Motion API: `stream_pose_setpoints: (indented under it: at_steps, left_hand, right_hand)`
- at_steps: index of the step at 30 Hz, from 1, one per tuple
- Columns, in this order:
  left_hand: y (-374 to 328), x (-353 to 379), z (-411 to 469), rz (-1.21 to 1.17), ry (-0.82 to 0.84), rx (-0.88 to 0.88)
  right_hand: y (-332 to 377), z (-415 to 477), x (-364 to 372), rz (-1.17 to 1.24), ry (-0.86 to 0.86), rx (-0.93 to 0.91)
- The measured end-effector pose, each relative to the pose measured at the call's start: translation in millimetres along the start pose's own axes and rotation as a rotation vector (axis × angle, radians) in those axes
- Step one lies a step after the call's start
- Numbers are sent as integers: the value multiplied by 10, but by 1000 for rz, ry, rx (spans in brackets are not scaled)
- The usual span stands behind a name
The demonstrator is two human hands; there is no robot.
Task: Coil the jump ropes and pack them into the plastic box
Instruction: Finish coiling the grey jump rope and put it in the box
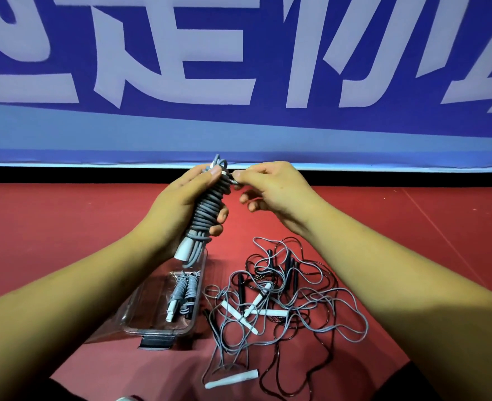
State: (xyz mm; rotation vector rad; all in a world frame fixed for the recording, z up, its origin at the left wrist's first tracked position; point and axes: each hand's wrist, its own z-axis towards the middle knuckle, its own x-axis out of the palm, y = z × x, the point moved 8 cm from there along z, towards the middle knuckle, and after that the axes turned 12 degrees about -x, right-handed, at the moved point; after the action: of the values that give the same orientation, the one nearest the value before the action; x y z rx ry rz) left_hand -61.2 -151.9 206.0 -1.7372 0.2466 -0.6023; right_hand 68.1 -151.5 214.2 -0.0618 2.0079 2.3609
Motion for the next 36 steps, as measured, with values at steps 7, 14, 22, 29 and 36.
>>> stream_pose_setpoints:
  at_steps: [7,14,22,29,36]
  left_hand:
    - [55,169,-7,-243,120,-157]
    - [45,109,-6,-270,106,-117]
    - [28,58,-32,-307,73,-74]
    - [-23,207,-44,-381,230,-151]
    - [-118,424,-144,-396,353,-131]
  right_hand:
    - [0,-28,65,626,-98,11]
    - [47,-16,133,636,-162,-90]
    - [236,13,55,164,-129,-294]
    - [86,-22,268,708,-82,32]
    - [-6,51,178,863,-114,178]
